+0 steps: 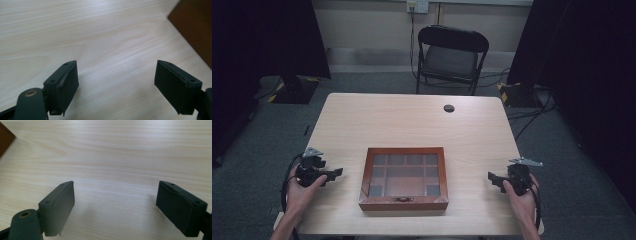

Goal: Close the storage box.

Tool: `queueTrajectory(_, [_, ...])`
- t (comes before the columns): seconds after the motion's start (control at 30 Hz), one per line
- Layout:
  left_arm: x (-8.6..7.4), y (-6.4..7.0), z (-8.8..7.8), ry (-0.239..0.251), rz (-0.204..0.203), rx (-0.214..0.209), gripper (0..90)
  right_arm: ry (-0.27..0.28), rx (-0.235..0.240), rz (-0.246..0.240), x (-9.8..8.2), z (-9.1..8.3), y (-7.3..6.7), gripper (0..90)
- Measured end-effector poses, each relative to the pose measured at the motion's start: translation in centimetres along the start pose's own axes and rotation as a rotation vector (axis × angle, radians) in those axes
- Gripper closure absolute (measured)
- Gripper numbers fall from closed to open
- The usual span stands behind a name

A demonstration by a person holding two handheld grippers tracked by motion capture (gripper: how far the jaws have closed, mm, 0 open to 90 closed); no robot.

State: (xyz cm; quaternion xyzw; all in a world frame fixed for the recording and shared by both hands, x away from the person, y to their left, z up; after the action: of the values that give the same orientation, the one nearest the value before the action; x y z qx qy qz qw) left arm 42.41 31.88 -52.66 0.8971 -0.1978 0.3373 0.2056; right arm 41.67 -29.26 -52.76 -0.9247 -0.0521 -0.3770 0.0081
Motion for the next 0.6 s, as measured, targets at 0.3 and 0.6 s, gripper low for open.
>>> queueTrajectory(0.3, [-0.9,0.4,1.2,0.006,0.025,0.109,14.3,0.009,-0.107,-0.076,-0.9,0.6,-0.3,12.8])
queueTrajectory(0.6, [-1.1,0.4,1.5,0.064,0.035,0.108,10.5,0.056,-0.096,-0.067,-1.1,0.8,-0.4,10.3])
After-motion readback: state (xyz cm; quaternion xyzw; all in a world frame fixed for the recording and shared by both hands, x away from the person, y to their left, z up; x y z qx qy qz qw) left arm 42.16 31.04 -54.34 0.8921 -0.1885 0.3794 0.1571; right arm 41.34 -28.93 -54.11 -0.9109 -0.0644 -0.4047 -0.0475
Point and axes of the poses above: each handheld gripper's, and its own axes: z roughly forward along the jaws, x roughly out of its top, y roughly to its right, the point moved 6 cm from there along z, roughly forward along the jaws, and after that the axes turned 11 degrees about -x, right-handed, at the moved point
